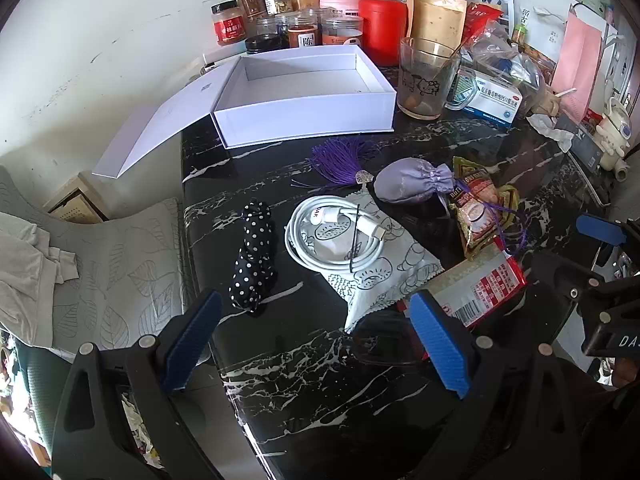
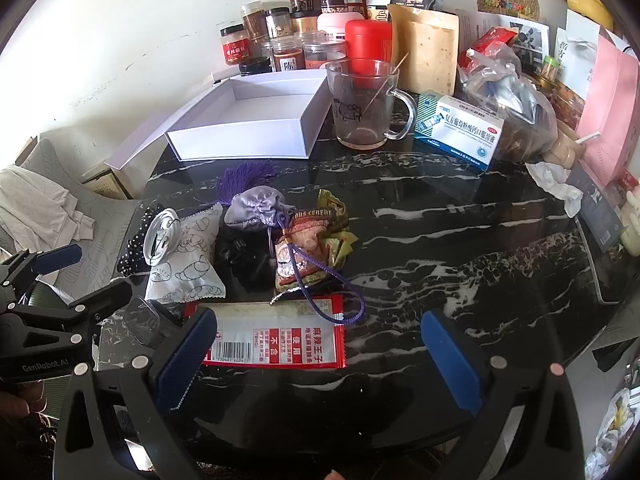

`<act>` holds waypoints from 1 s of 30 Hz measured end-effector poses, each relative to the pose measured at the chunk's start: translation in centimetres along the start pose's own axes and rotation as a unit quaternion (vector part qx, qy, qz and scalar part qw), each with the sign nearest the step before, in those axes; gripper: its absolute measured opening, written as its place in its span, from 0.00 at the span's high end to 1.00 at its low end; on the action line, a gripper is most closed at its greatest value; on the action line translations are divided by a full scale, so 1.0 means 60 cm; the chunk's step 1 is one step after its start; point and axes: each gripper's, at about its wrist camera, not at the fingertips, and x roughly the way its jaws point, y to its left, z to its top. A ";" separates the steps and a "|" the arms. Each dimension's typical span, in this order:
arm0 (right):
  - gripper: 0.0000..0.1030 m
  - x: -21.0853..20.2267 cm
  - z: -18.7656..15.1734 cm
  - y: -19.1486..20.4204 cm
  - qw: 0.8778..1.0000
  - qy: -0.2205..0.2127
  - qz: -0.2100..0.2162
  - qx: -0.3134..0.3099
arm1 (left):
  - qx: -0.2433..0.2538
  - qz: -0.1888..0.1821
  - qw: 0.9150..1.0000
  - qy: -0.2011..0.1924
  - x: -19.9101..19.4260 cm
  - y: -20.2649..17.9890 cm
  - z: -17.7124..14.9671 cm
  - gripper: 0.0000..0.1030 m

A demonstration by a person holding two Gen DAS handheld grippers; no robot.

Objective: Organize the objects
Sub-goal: 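Lower the left gripper toward the small dark square case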

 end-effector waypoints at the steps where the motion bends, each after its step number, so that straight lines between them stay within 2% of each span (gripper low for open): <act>1: 0.01 0.001 0.001 0.000 1.000 0.000 -0.001 0.000 | 0.000 0.001 1.000 0.001 0.000 0.000 0.000 0.08; 30: 0.01 0.007 -0.002 0.003 1.000 0.008 -0.002 -0.005 | -0.009 -0.006 1.000 0.009 0.000 -0.001 -0.004 0.08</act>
